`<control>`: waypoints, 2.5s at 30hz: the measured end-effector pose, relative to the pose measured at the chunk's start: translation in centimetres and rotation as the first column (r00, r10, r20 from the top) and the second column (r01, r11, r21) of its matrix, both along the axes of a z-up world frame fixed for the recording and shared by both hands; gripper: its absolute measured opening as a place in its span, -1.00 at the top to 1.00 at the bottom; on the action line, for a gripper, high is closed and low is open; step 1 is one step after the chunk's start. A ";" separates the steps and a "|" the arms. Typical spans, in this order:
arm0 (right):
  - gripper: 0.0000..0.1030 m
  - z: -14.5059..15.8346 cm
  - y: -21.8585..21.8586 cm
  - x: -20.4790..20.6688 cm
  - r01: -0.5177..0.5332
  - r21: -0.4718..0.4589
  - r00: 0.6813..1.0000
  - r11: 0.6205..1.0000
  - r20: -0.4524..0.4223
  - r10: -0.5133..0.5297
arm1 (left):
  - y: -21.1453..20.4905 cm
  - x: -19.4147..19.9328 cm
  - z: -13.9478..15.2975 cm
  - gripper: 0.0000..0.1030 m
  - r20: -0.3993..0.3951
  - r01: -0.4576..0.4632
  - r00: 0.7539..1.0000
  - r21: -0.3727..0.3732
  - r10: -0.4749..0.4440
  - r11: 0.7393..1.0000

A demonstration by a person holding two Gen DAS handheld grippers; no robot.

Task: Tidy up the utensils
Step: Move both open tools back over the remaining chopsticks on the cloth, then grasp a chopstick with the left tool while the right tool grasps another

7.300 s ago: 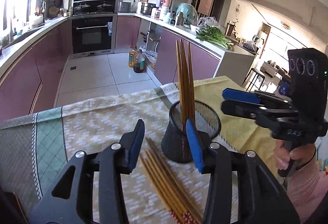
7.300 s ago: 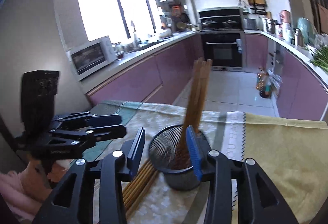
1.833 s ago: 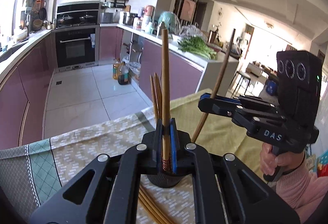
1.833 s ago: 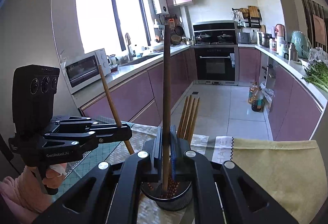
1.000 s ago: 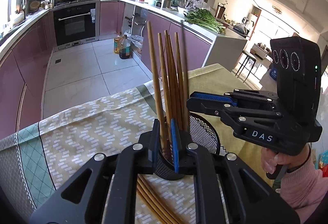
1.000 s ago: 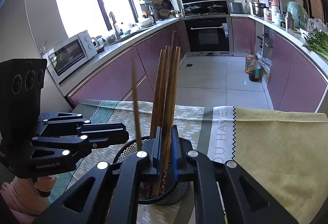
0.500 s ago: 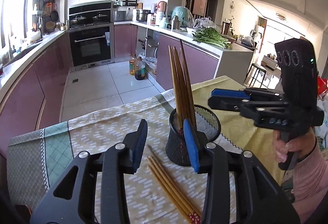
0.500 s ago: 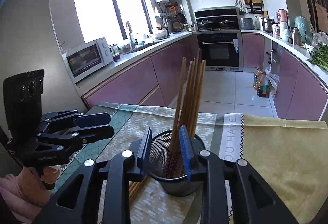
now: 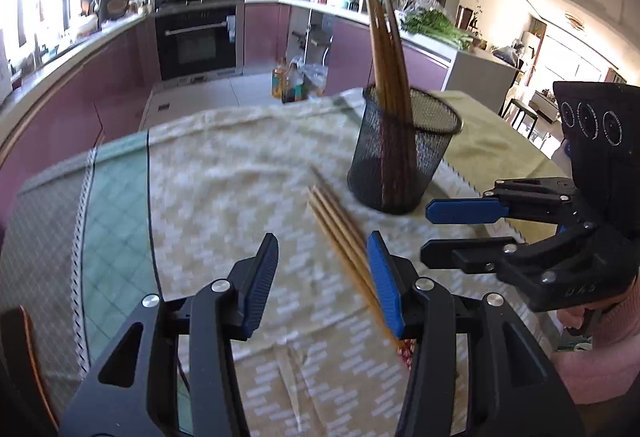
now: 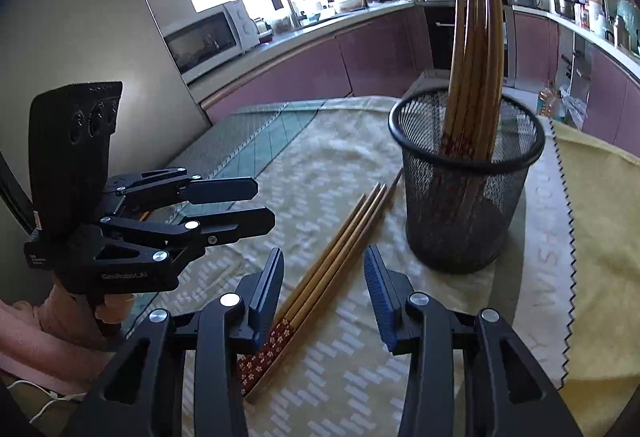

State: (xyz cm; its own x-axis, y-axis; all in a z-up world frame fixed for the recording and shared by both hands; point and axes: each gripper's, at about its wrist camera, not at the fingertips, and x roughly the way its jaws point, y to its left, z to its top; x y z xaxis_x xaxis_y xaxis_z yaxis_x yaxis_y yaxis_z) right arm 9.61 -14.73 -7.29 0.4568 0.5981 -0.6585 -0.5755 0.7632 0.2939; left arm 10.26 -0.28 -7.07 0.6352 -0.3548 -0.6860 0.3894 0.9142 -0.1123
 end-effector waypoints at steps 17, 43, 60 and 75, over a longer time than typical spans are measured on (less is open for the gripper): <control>0.33 -2.6 1.0 -1.0 0.021 -0.085 0.998 0.996 -0.053 -0.026 | -1.4 -1.0 -3.7 0.11 -0.094 0.018 0.995 0.023 -0.016 1.000; 0.39 -2.8 1.0 -0.9 0.032 -0.141 0.999 0.989 -0.039 -0.038 | -2.5 -0.1 -4.5 0.12 -0.113 0.037 0.993 0.044 -0.032 0.998; 0.39 -2.9 1.2 -0.6 0.036 -0.151 0.999 0.988 -0.035 -0.041 | -2.3 1.0 -4.6 0.48 -0.112 0.034 0.993 0.101 -0.023 0.994; 0.75 -2.9 2.1 2.3 0.087 -0.113 0.994 0.990 -0.054 -0.093 | -1.5 2.3 -4.6 0.72 -0.121 -0.029 0.992 0.062 0.036 0.998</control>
